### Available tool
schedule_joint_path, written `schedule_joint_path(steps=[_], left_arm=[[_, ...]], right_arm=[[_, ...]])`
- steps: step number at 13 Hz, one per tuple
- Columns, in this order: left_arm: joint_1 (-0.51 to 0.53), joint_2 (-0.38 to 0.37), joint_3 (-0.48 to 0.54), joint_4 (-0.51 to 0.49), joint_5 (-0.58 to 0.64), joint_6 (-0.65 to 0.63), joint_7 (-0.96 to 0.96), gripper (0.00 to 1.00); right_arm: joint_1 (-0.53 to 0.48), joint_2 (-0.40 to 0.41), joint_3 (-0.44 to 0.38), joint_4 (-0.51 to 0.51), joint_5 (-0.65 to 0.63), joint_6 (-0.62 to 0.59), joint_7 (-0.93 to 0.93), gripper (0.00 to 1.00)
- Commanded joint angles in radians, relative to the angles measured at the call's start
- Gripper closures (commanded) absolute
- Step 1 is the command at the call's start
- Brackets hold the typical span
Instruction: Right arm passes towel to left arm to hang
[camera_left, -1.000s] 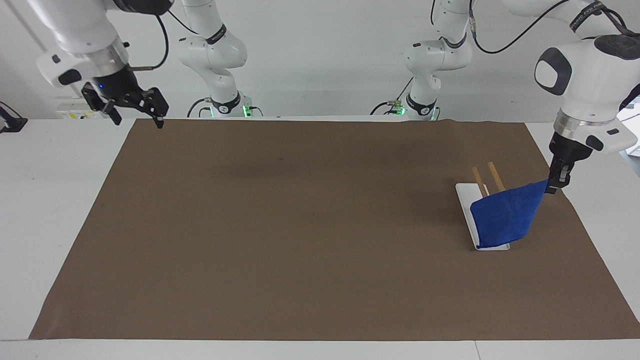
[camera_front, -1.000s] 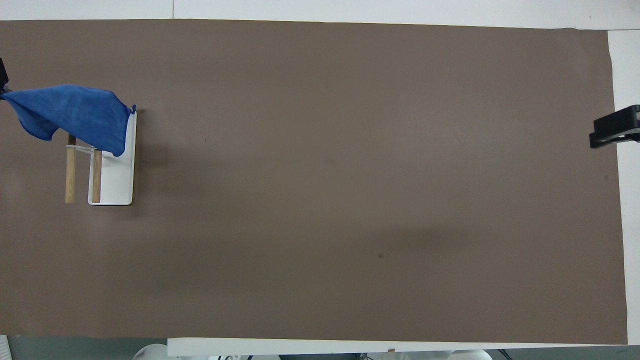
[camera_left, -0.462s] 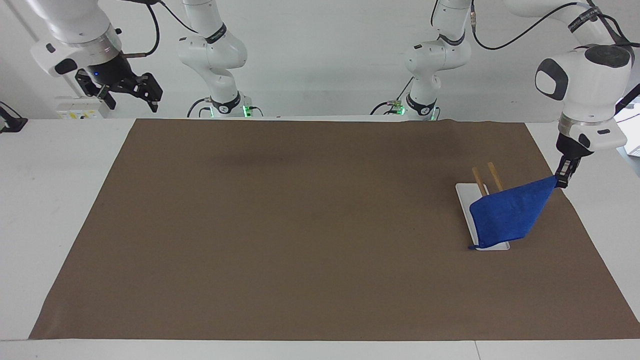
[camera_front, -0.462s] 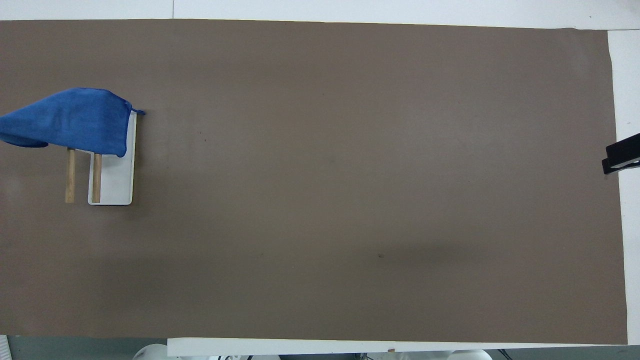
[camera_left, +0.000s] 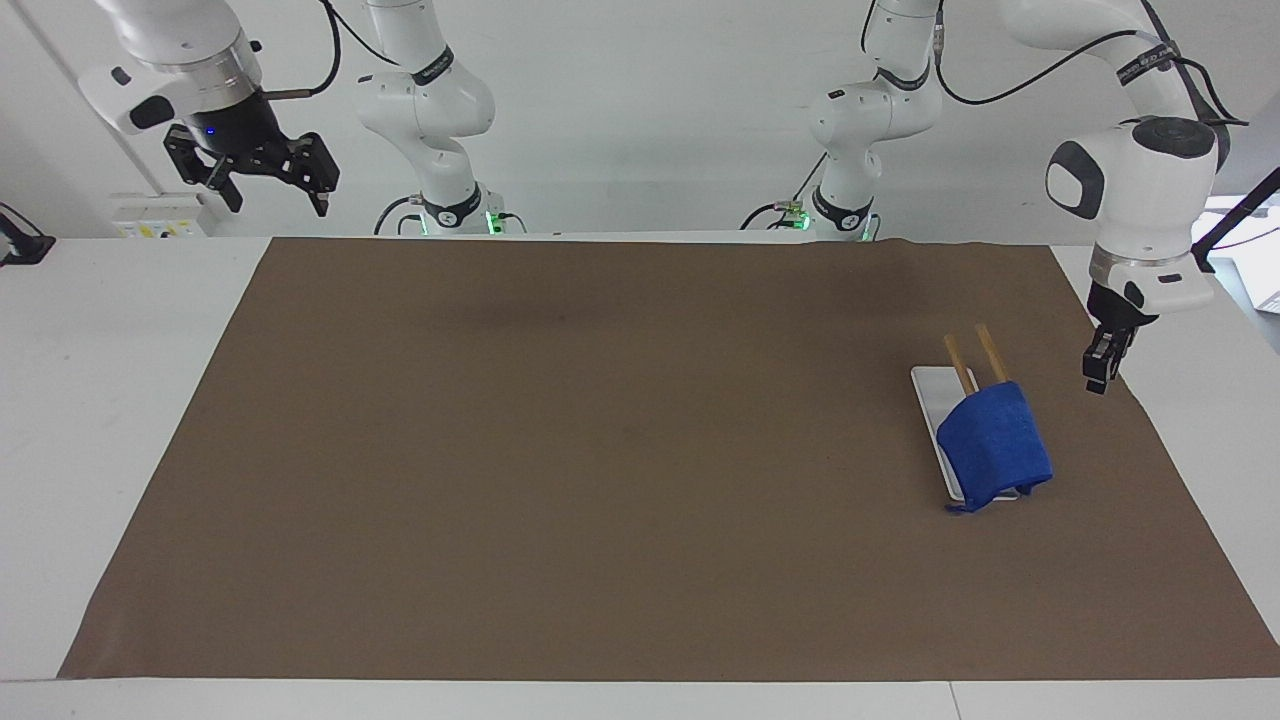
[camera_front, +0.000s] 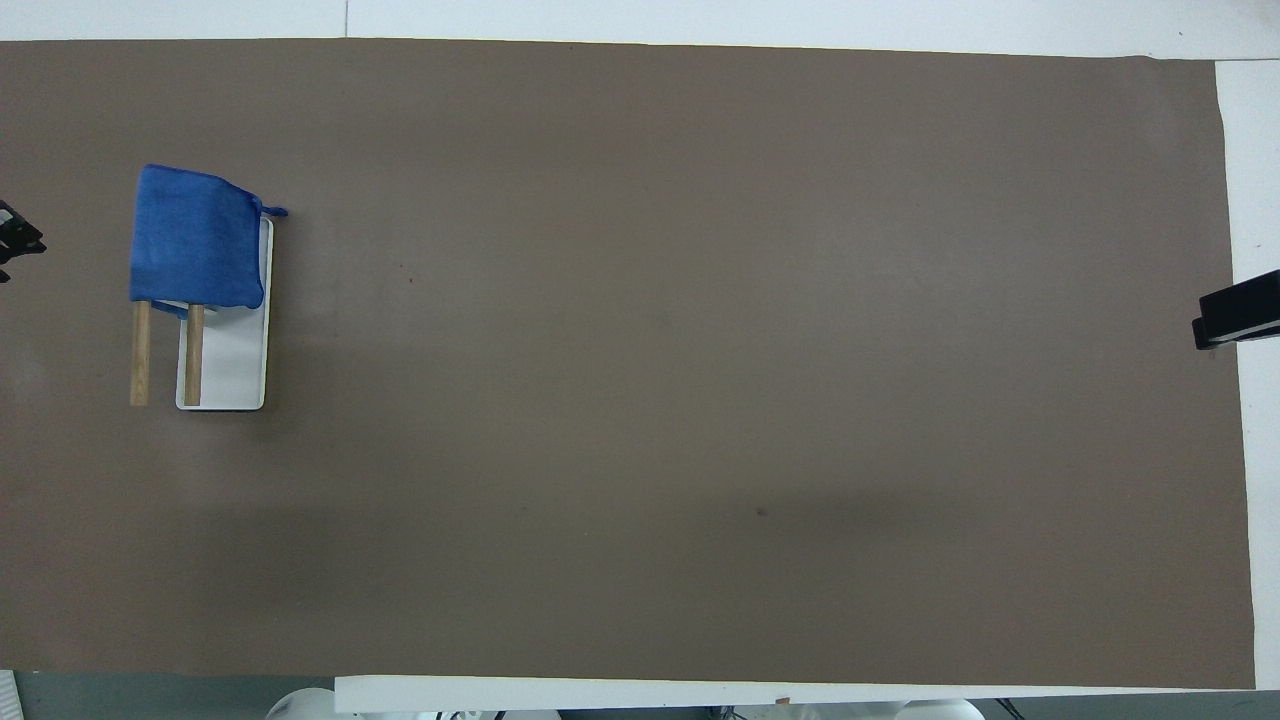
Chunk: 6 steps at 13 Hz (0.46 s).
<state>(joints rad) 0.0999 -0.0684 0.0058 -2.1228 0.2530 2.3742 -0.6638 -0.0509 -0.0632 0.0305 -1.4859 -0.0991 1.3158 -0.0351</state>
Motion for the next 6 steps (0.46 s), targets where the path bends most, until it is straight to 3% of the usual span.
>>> schedule_joint_path(steps=[1, 4, 6], left_arm=[[-0.083, -0.011, -0.001, 0.154, 0.005, -0.288, -0.005, 0.0], [-0.205, 0.002, -0.004, 0.253, -0.023, -0.441, -0.005, 0.0], [-0.256, 0.024, -0.003, 0.352, -0.148, -0.528, 0.021, 0.0]], right_arm=[[0.014, 0.008, -0.04, -0.02, -0.005, 0.019, -0.02, 0.0], [0.016, 0.014, -0.034, -0.005, -0.004, 0.014, -0.02, 0.0], [0.02, 0.019, -0.034, -0.011, -0.002, 0.008, -0.022, 0.0]])
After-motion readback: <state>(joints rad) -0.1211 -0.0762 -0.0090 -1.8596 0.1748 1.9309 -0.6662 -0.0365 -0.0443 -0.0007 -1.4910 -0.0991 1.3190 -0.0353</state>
